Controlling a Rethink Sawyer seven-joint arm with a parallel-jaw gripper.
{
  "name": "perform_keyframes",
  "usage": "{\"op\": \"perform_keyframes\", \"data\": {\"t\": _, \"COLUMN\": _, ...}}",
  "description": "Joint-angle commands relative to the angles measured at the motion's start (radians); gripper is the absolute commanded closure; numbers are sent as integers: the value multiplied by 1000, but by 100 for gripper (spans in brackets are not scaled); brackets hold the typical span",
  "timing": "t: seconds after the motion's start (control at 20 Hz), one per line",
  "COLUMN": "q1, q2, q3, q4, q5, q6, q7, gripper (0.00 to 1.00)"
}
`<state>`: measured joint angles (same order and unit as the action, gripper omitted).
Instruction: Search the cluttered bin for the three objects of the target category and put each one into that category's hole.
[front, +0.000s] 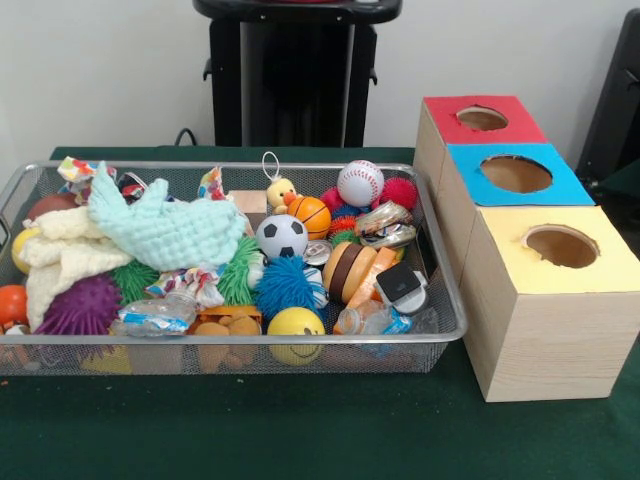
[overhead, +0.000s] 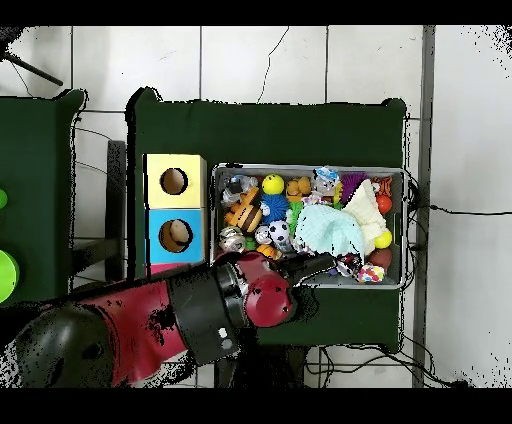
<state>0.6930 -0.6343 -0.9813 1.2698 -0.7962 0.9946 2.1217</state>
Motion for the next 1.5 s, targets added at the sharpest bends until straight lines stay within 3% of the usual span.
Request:
{"op": "perform_keyframes", "data": {"t": 0.05, "q1": 5, "q2": 96, "q3": 162, "q4": 155, "q5": 64, "q6": 123, "q7": -32, "gripper": 100}}
{"op": "perform_keyframes", "data": {"t": 0.45, "q1": 7, "q2": 131, "q3": 196, "q4": 191, "q5": 98, "q6": 127, "q7": 48, "gripper": 100}}
{"op": "perform_keyframes", "data": {"t": 1.0, "q1": 7, "q2": 168, "q3": 235, "q4": 226, "q5": 162, "q6": 119, "q7": 91, "gripper": 100}}
{"op": "perform_keyframes", "data": {"t": 1.5, "q1": 12, "q2": 173, "q3": 221, "q4": 215, "q5": 172, "q6": 120, "q7": 76, "gripper": 100}}
